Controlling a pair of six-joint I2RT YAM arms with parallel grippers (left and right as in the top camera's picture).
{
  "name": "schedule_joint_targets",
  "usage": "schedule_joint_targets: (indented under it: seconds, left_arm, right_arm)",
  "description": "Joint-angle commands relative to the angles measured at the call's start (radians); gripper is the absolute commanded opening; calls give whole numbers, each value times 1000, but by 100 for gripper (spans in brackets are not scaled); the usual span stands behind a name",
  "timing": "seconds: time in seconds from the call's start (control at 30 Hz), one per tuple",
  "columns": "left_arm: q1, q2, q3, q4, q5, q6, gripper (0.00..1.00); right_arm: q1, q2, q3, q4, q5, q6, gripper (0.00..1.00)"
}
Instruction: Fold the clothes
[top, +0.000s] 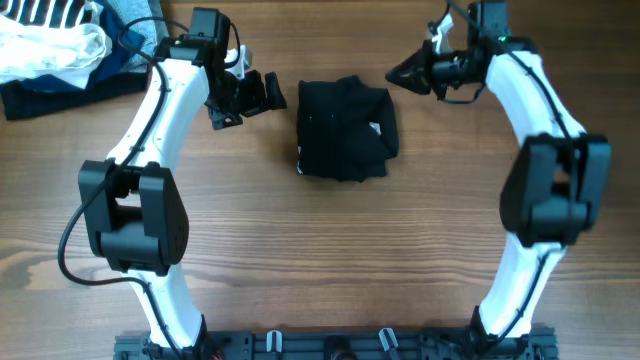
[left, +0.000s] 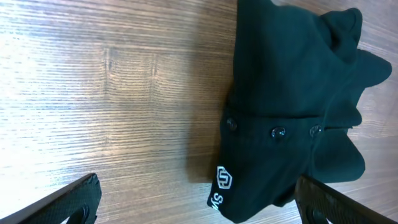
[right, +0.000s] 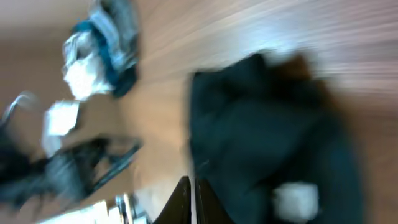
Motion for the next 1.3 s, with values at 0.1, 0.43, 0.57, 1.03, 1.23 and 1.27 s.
schedule_joint_targets:
  seconds: [0.1,0.43,0.57,1.03,1.23,1.27]
  left_arm:
    - [-2,10,4,1,-5,-5,100]
    - [-2,10,4,3,-5,-5,100]
    - [-2,10,4,3,-5,-5,100]
    - [-2,10,4,0,-5,-5,100]
    - [-2,10,4,7,-5,-5,100]
    - [-2,10,4,11,-5,-5,100]
  right_arm:
    - [99,-75,-5,-208,-62,-262,5]
    - [202,-33,-170,-123,46,-215,12]
    - [188,21,-209,-62,49,-196,15]
    - [71,171,-210,-286,256,-225,4]
    - [2,127,-204,-312,270,-226,4]
    - [-8,110,-201,-317,278,-225,4]
